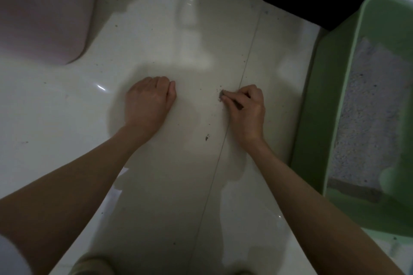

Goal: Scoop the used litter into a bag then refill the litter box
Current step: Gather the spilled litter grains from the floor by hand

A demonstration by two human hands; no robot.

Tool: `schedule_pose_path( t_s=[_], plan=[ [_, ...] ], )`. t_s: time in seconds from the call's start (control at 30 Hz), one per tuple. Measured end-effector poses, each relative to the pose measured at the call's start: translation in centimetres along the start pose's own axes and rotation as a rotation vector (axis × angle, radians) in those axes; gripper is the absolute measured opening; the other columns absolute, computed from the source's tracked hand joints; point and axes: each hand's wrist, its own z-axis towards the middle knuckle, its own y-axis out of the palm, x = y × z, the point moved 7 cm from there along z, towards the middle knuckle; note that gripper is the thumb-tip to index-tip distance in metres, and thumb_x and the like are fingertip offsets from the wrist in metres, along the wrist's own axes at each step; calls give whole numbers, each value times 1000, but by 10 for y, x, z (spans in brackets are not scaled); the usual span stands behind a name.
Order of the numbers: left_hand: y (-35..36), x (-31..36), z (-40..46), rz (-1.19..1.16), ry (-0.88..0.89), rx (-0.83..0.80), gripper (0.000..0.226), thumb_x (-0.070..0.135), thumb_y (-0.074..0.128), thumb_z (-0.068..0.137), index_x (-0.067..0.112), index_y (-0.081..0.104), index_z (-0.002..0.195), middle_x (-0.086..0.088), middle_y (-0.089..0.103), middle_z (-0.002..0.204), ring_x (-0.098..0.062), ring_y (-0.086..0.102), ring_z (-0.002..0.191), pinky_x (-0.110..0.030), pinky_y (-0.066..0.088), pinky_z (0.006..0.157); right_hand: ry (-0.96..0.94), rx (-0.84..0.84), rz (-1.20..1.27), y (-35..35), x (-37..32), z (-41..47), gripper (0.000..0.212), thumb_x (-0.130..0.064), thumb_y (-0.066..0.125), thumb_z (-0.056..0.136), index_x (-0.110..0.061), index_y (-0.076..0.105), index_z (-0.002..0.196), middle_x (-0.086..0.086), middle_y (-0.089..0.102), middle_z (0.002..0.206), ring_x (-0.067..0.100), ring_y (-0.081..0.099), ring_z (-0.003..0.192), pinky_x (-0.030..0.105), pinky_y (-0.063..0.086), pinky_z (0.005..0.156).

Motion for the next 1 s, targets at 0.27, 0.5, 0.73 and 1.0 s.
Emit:
schedule_pose_path(
  t_s=[0.27, 0.5, 0.73, 1.0],
  plan=[
    [0, 1, 1, -3, 8, -6, 27, 17, 52, 87, 9, 50, 61, -11, 49, 51, -29, 50, 47, -30, 35, 42, -318, -5, -279, 7, -14, 4, 20, -12, 56, 86, 1, 63, 72, 15, 56, 72, 20, 37, 76, 29, 35, 62],
    [-2, 1, 1, -6, -1, 8, 25, 16, 55, 86, 9, 51, 62, -11, 50, 52, -29, 50, 47, -29, 34, 42, 36, -55, 63, -1, -1, 2, 13, -11, 64, 83, -2, 72, 87, 1, 50, 81, 17, 48, 80, 7, 34, 72],
    [-1, 0, 1, -6, -8, -5, 26, 15, 55, 86, 10, 50, 61, -11, 49, 51, -29, 50, 47, -30, 34, 43, 87, -48, 32, 7, -2, 0, 26, -20, 73, 76, -8, 74, 98, -2, 47, 79, 13, 42, 81, 22, 38, 76],
    [0, -1, 1, -5, -23, -29, 27, 17, 52, 87, 10, 51, 62, -11, 50, 51, -29, 50, 47, -29, 35, 42, 77, 34, 41, 7, -4, -1, 17, -21, 68, 80, -6, 74, 85, 3, 49, 75, 9, 38, 81, 24, 38, 75]
  ],
)
